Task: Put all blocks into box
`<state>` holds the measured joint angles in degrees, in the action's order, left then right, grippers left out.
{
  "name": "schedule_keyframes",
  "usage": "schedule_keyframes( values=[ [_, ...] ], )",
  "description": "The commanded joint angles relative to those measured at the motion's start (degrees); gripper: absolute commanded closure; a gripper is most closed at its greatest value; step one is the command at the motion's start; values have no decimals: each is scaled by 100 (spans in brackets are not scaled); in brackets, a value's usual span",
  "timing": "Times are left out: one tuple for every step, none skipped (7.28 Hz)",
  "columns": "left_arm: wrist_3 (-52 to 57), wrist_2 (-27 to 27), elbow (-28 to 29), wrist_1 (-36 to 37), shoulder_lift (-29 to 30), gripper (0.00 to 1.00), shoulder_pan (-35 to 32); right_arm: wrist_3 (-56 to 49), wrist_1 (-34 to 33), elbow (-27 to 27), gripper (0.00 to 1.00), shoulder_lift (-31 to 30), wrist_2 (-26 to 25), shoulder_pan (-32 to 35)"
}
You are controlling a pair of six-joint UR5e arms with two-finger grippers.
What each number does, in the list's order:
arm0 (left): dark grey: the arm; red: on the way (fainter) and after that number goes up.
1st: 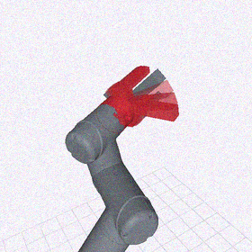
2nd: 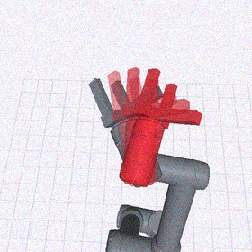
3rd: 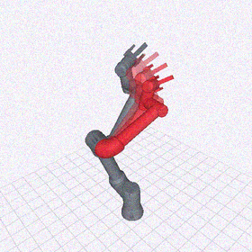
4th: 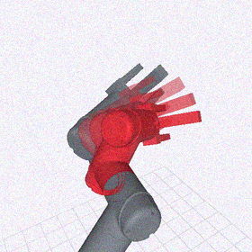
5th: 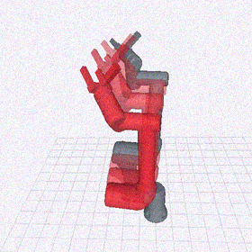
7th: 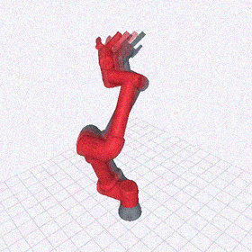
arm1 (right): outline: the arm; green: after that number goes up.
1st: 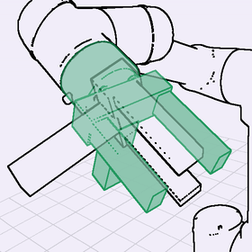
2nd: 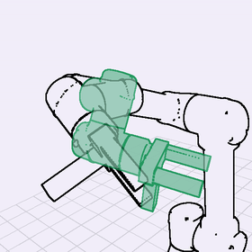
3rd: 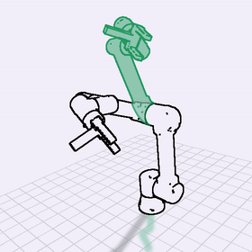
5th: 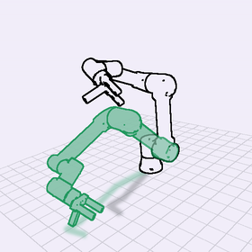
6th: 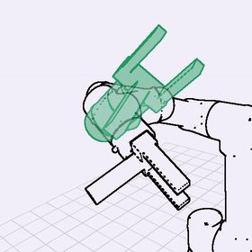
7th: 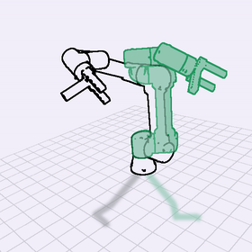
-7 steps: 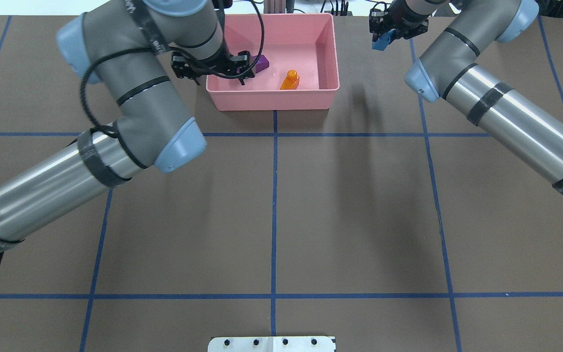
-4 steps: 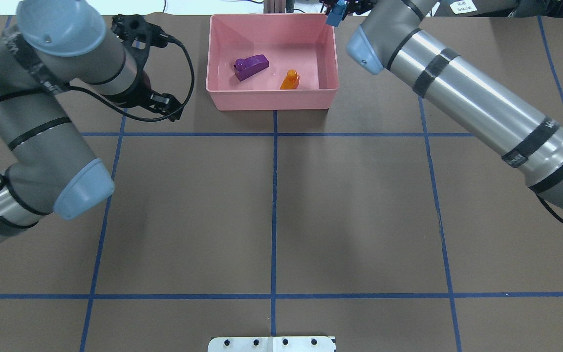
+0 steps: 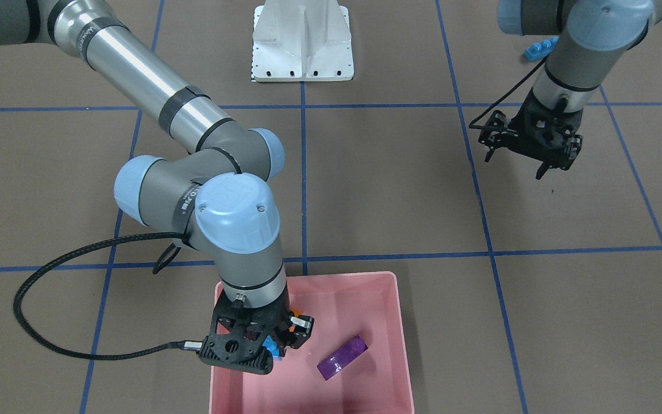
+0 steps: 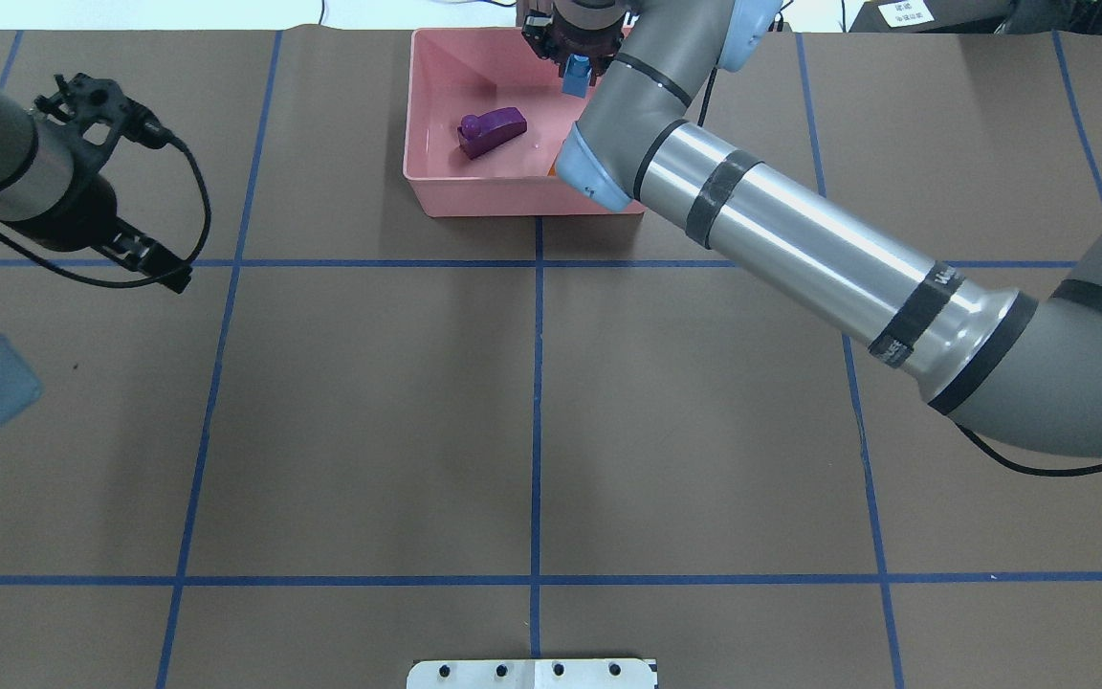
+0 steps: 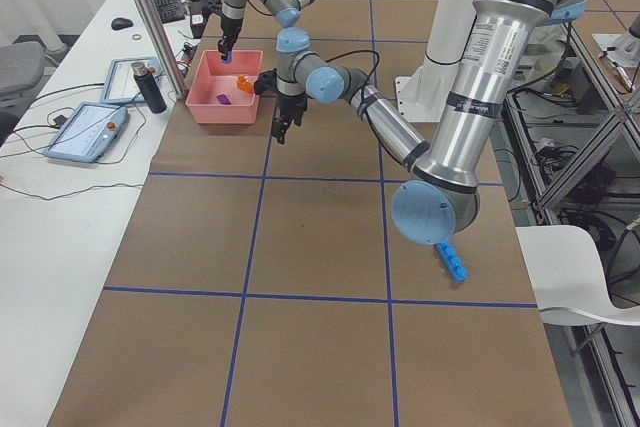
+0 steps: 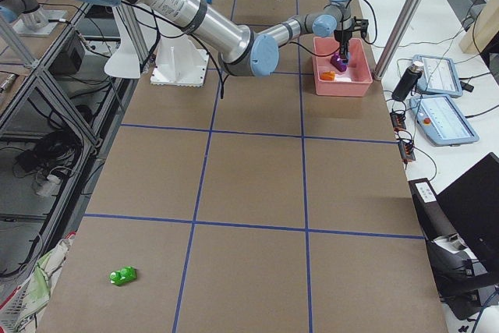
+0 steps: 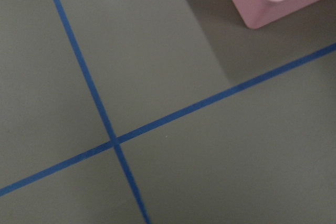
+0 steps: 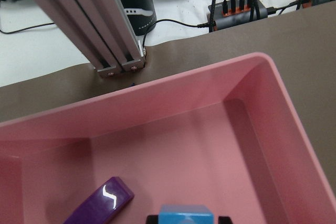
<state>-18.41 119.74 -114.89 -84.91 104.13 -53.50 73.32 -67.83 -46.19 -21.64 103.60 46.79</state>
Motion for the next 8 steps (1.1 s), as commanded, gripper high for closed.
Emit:
schedule_keyframes(
  values=[
    [391,234,-427,-16,-820,0,-108,367,-28,49,1,168,-279,-249],
    [34,216,-560,-16,-850,0,-99,333,-324,-73,0,213,-200,-258],
    [-431,208,-639,-34,-859,0,-91,245,-875,-561,0,144,-17,-258],
    [-514,173,-675,-43,-894,0,-90,36,-1507,-1236,0,-22,185,-241],
    [-463,146,-745,-78,-1051,0,-47,-315,-2010,-2017,0,-346,335,-206],
    [-436,155,-885,-174,-1157,0,154,-536,-2450,-2800,0,-723,467,-162],
    [-453,146,-999,-175,-1280,0,504,-694,-2854,-3486,0,-1075,590,-100],
    [-436,102,-1201,-279,-1846,0,786,-1061,-3363,-4233,0,-1470,635,-30]
  ],
)
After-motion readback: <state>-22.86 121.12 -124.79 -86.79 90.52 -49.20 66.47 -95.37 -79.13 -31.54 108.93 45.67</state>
